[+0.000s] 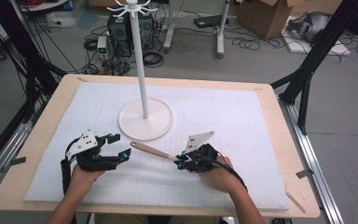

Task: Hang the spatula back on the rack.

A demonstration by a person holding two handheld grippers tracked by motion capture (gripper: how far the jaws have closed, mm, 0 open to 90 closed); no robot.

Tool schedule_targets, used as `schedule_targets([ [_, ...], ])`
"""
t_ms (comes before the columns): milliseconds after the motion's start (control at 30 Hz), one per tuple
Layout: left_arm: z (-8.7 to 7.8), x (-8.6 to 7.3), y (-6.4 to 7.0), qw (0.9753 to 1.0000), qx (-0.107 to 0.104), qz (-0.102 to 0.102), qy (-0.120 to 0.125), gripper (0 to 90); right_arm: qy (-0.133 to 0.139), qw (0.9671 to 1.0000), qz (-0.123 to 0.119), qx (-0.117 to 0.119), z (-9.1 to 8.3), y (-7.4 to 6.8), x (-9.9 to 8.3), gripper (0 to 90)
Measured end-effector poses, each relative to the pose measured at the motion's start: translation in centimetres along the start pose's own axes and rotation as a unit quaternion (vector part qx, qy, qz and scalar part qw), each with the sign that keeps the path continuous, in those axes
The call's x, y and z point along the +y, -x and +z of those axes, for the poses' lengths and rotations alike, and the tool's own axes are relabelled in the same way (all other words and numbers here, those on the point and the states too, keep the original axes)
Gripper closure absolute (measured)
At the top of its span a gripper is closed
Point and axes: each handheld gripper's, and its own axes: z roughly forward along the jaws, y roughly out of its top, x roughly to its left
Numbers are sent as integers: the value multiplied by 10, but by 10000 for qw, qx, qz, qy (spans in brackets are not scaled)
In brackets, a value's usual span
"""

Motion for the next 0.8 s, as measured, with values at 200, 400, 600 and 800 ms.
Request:
schedule_targets([
  [200, 8, 10, 1, 9999, 27, -152, -45, 228, 286, 9993, 29, -250, -3, -2, 4, 786],
  [400, 22, 18, 3, 9993, -23, -351, -142, 225, 532, 9981, 23, -301, -6, -3, 6, 786],
  [600, 31, 24, 7, 9981, -279, -541, 20, 274, 604, 9969, -64, -506, -4, -8, 10, 786],
  [800, 34, 33, 9, 9976, -401, -551, 142, 353, 834, 9946, -117, -615, -4, -11, 14, 786],
])
